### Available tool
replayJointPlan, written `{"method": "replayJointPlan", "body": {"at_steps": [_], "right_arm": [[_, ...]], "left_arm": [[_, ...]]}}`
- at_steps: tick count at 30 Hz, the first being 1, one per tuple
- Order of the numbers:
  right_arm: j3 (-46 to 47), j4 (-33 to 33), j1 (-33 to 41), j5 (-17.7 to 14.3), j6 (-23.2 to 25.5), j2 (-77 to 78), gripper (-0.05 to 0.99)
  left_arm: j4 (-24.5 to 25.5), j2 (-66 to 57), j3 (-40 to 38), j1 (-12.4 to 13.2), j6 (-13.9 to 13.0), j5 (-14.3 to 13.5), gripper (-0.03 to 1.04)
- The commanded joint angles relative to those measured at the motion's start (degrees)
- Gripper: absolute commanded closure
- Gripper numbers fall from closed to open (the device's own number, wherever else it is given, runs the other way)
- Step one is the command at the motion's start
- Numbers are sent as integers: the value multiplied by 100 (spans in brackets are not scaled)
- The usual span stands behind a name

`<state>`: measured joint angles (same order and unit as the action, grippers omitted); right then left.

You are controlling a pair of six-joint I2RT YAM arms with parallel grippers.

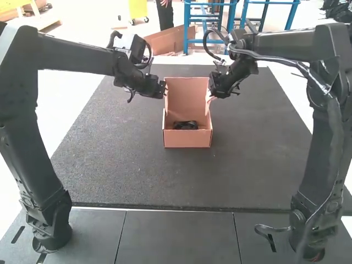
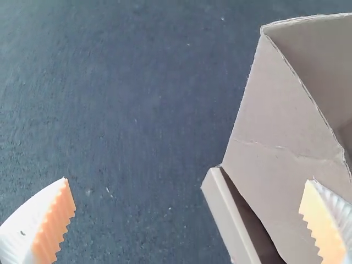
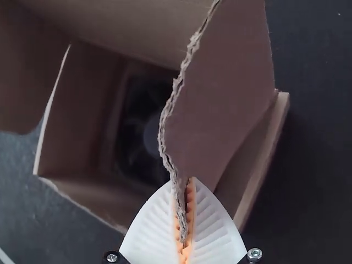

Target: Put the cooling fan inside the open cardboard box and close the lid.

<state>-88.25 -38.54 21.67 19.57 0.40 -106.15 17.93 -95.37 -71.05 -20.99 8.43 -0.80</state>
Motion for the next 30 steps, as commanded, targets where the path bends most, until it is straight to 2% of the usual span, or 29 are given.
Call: {"method": "replayJointPlan", "body": {"at_steps": [1, 14, 21, 27, 30], "right_arm": [[124, -4, 127, 64, 30, 323, 94], [721, 58, 180, 91, 30, 613, 94], [1011, 75, 215, 99, -14, 648, 94], [1345, 84, 276, -226, -199, 666, 94], [1477, 84, 329, -375, -251, 710, 94]], "left_arm": [[-44, 265, 117, -80, -16, 71, 4], [-159, 572, 548, -124, -8, 335, 4], [-97, 792, 829, -221, -25, 335, 4], [26, 1179, 1137, -239, -52, 317, 4], [167, 1425, 1242, -230, -192, 291, 4]]}}
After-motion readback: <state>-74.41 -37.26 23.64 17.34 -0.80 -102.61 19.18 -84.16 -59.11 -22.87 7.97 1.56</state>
